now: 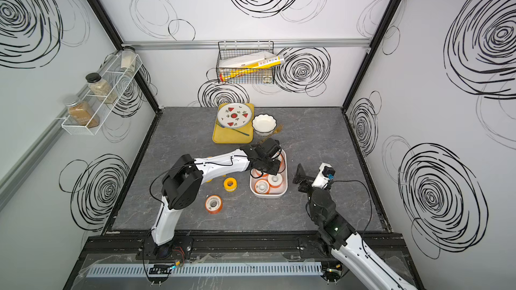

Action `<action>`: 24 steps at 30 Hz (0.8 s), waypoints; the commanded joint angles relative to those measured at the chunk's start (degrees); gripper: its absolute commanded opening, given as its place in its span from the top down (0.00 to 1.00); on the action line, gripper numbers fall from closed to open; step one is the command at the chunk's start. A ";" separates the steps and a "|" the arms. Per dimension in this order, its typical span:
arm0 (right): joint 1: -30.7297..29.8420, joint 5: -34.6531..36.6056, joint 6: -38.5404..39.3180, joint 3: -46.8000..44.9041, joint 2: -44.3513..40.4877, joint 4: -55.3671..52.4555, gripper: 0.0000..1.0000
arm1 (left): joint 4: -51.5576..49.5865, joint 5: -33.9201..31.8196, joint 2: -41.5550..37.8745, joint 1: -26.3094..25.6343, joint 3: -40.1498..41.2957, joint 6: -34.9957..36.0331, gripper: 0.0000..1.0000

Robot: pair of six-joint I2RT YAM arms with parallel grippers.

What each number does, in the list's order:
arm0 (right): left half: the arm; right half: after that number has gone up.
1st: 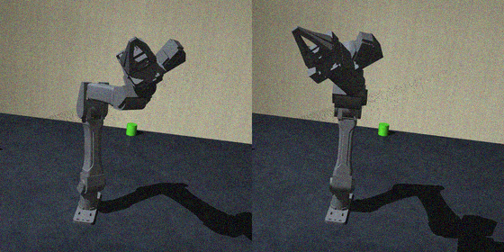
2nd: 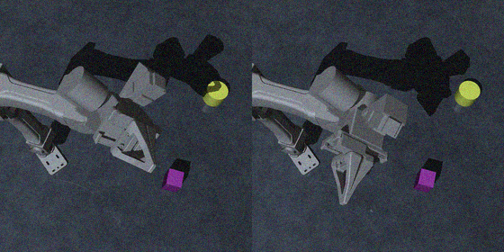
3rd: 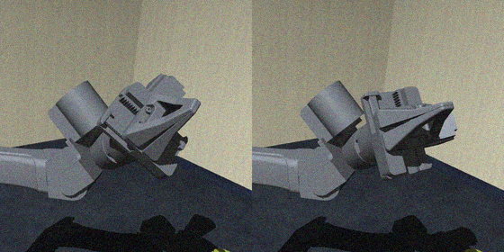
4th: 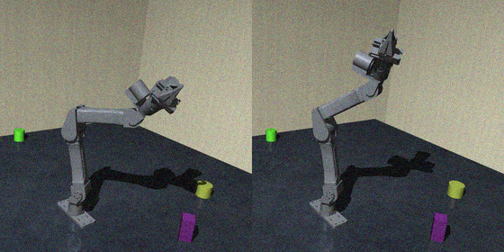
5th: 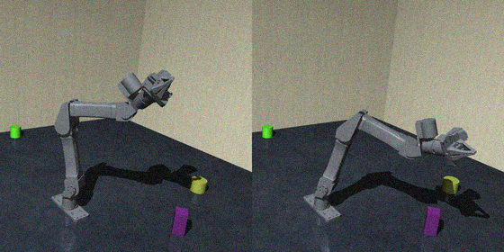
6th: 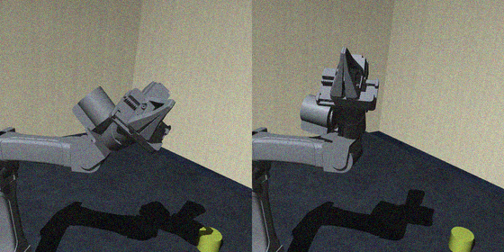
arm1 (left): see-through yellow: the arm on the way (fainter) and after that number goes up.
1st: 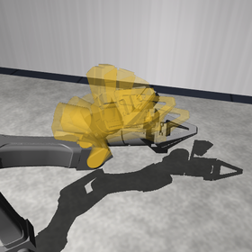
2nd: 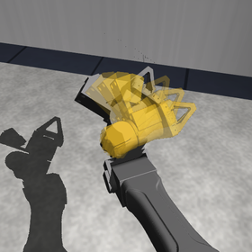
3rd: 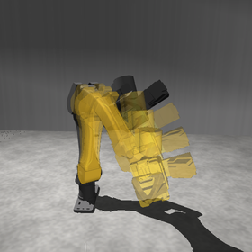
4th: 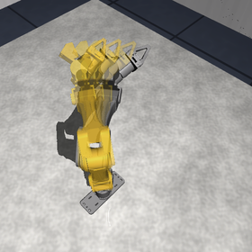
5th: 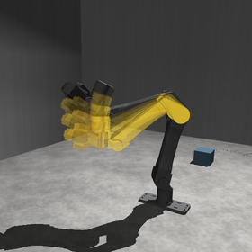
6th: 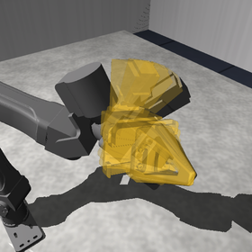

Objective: Put the sealing tape into the storage box
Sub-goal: Place the sealing tape in the storage box.

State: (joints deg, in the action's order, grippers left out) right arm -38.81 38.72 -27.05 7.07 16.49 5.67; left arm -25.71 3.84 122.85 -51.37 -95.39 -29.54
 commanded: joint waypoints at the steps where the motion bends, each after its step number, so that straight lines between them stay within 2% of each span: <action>1: 0.16 0.88 -0.55 -0.48 -0.76 -0.67 0.01 | -0.81 -1.55 1.62 -0.04 -2.72 0.69 0.90; 15: 0.14 1.00 -0.55 -0.48 -0.93 -0.86 0.01 | -5.12 -4.92 5.08 0.66 -9.09 3.55 0.89; 24: 0.14 1.00 -0.59 -0.46 -0.92 -0.87 0.01 | -5.18 -3.58 4.18 0.66 -10.16 4.49 0.87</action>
State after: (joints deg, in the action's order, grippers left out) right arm -38.81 38.83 -27.05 7.05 16.16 5.50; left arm -30.37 0.38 127.42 -51.20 -103.83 -26.24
